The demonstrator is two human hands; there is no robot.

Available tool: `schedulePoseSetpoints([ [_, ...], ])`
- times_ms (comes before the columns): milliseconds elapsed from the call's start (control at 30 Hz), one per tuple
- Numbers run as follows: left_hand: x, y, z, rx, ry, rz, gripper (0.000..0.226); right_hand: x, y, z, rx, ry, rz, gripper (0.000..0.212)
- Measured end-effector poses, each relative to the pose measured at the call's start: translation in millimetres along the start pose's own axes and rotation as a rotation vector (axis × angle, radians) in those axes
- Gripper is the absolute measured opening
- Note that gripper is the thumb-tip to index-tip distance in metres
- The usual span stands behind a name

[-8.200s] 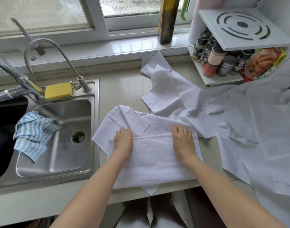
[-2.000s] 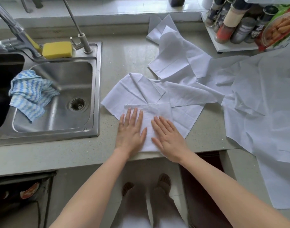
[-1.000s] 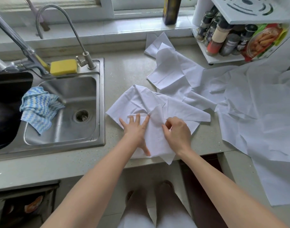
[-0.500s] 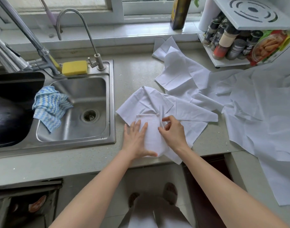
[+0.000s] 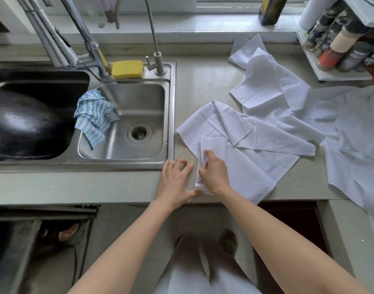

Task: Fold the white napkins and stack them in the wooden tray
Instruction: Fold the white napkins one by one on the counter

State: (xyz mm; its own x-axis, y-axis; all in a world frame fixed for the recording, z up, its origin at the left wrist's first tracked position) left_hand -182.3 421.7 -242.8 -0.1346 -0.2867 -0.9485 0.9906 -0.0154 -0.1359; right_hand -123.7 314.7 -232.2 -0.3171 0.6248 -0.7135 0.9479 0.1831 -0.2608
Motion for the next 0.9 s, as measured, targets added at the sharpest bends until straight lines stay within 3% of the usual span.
schedulePoseSetpoints([
  [167, -2.0, -0.8, 1.4, -0.008, -0.034, -0.001, 0.084, -2.0, -0.3, -2.9, -0.037, -0.095, 0.039, 0.008],
  [300, -9.3, -4.6, 11.0, 0.065, -0.081, 0.048, 0.08, -1.5, -2.8, 1.7, -0.052, -0.083, 0.038, 0.026],
  [400, -15.9, -9.6, 18.7, 0.133, -0.141, 0.094, 0.066, -4.6, -5.9, 12.7, -0.066, -0.003, 0.014, 0.025],
  [533, -6.6, -14.8, 26.7, 0.176, -0.232, -0.038, 0.041, -13.9, -12.4, 20.2, -0.136, 0.057, -0.049, 0.028],
  [633, -4.1, -15.8, 31.1, 0.187, -0.169, -0.057, 0.027, -21.1, -26.6, 24.0, -0.237, 0.067, -0.116, 0.026],
  [800, -2.6, -12.6, 40.0, 0.275, -0.1, -0.042, 0.019, -27.9, -57.6, 38.4, -0.447, -0.239, -0.149, 0.036],
  [900, -1.5, -9.7, 43.2, 0.286, -0.183, -0.068, 0.022, -32.0, -63.5, 34.1, -0.485, -0.327, -0.03, 0.024],
])
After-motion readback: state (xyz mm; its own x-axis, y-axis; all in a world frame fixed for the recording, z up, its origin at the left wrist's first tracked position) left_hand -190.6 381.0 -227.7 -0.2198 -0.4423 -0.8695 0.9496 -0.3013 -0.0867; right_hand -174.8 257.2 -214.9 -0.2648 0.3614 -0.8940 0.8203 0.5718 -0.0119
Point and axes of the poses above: each hand's wrist, its own y-axis towards the middle knuckle, its own x-axis out of the palm, z = x × y, the point moved 9 cm from there along y, towards the middle knuckle, and after that the axes turned 1 degree about y, right-handed, at the moved point
